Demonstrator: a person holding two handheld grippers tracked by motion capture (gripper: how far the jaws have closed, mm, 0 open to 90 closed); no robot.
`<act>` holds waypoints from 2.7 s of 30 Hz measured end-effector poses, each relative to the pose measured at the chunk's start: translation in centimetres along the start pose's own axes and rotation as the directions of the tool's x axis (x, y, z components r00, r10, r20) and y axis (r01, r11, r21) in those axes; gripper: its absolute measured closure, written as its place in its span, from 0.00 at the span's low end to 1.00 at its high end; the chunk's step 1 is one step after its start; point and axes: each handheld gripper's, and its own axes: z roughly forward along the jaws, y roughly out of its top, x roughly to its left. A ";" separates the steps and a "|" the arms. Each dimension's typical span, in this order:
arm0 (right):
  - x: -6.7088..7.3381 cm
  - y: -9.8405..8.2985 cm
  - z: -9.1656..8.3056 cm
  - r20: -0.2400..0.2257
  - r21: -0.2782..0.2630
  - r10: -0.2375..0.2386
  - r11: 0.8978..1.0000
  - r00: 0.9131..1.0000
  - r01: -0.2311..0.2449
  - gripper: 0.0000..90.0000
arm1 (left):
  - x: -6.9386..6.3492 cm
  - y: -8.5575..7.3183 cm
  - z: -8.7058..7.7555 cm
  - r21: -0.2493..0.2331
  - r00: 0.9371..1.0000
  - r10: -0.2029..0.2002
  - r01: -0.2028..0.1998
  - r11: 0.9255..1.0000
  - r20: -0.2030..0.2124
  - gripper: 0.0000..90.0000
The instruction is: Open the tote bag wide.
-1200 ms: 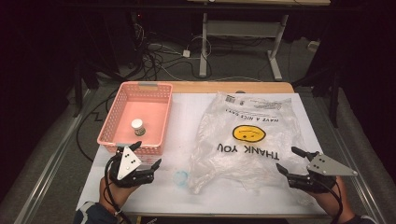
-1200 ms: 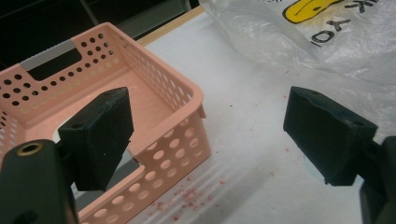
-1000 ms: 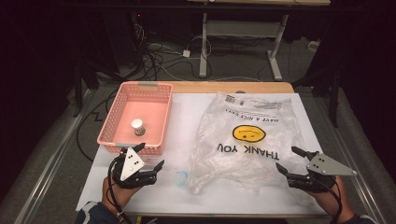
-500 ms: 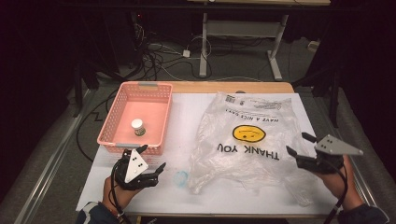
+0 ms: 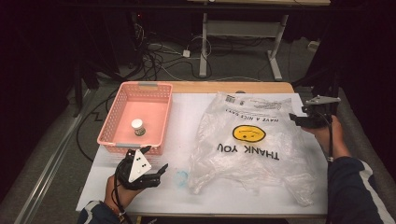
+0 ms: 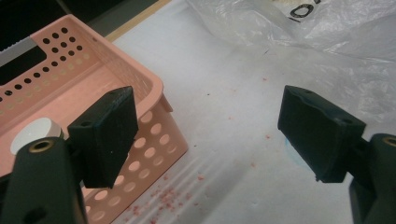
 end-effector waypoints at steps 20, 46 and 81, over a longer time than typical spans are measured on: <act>4.8 4.2 4.6 0.010 0.022 -0.048 0.999 0.999 0.047 1.00 | 0.2 -0.1 -0.1 -0.016 1.000 0.000 0.000 1.000 0.023 0.22; 2.8 -4.0 -3.3 0.053 0.071 0.155 0.985 0.987 -0.158 1.00 | 0.5 0.0 -0.5 -0.020 1.000 0.011 -0.011 1.000 -0.015 0.22; 22.8 -0.3 -6.1 -0.417 -0.179 -0.410 0.912 0.811 0.369 0.37 | 0.0 -0.1 0.0 0.015 0.999 0.039 -0.039 0.999 -0.011 0.22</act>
